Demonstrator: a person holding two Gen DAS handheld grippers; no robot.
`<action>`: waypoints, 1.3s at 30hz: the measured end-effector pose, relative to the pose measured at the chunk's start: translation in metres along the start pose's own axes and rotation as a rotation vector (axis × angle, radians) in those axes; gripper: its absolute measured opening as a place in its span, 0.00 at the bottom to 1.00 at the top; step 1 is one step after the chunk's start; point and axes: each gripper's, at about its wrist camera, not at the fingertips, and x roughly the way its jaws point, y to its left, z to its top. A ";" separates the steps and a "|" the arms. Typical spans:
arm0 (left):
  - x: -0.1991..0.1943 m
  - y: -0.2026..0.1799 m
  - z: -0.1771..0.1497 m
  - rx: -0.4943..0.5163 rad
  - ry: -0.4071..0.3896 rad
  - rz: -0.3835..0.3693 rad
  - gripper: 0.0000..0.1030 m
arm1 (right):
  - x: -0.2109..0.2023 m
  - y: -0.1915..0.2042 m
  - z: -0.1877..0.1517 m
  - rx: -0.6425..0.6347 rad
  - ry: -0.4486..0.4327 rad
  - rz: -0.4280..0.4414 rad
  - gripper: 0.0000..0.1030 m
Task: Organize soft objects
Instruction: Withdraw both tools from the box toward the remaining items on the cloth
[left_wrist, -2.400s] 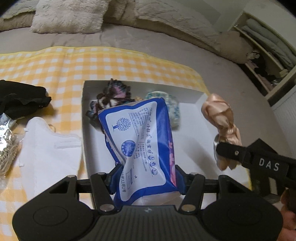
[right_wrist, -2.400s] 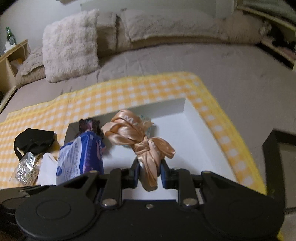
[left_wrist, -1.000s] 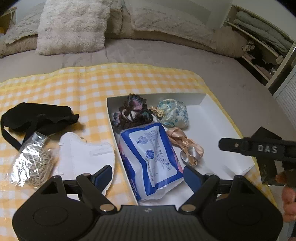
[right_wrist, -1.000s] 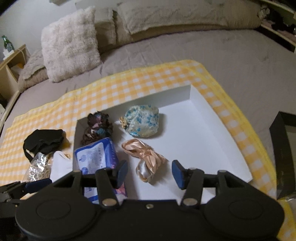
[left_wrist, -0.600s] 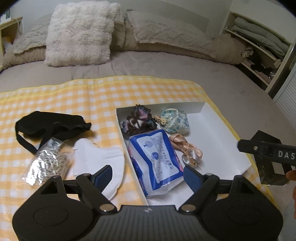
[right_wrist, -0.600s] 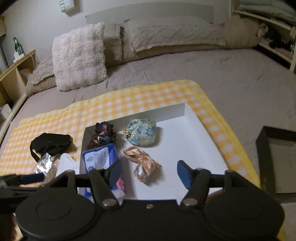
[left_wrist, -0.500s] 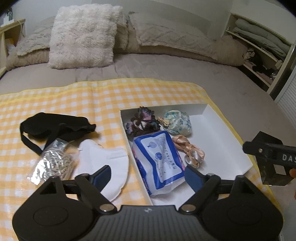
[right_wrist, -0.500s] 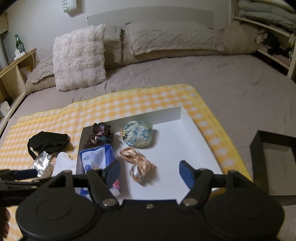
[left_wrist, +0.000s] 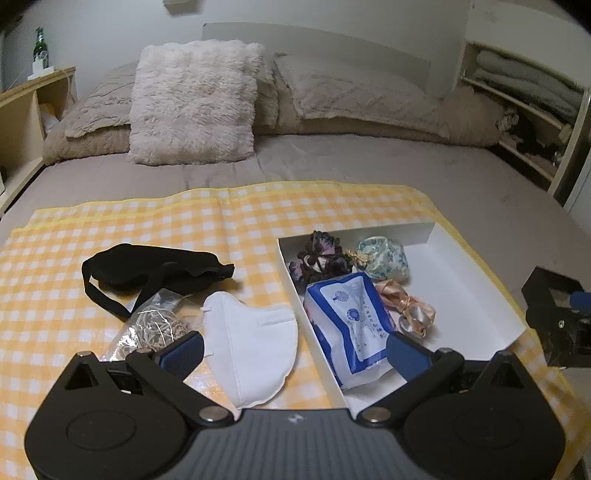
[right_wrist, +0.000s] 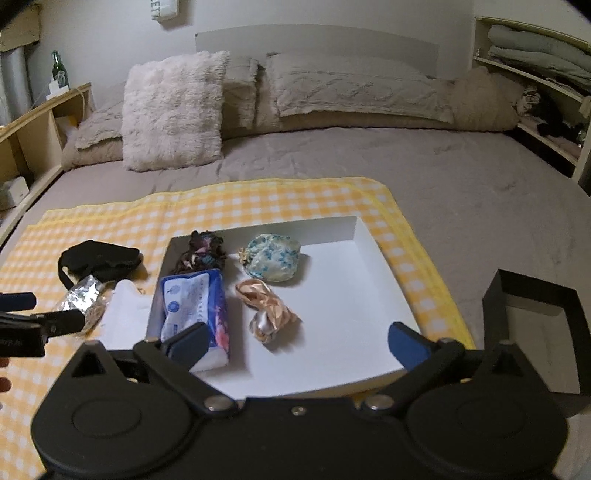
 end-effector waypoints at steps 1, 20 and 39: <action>-0.002 0.002 0.000 -0.009 -0.006 -0.003 1.00 | -0.003 0.000 -0.001 -0.001 -0.018 0.000 1.00; -0.023 0.079 -0.007 -0.067 -0.107 0.128 1.00 | 0.008 0.020 0.005 -0.002 -0.109 0.007 1.00; -0.011 0.162 -0.013 -0.021 -0.042 0.241 1.00 | 0.045 0.116 0.027 -0.024 -0.103 0.140 1.00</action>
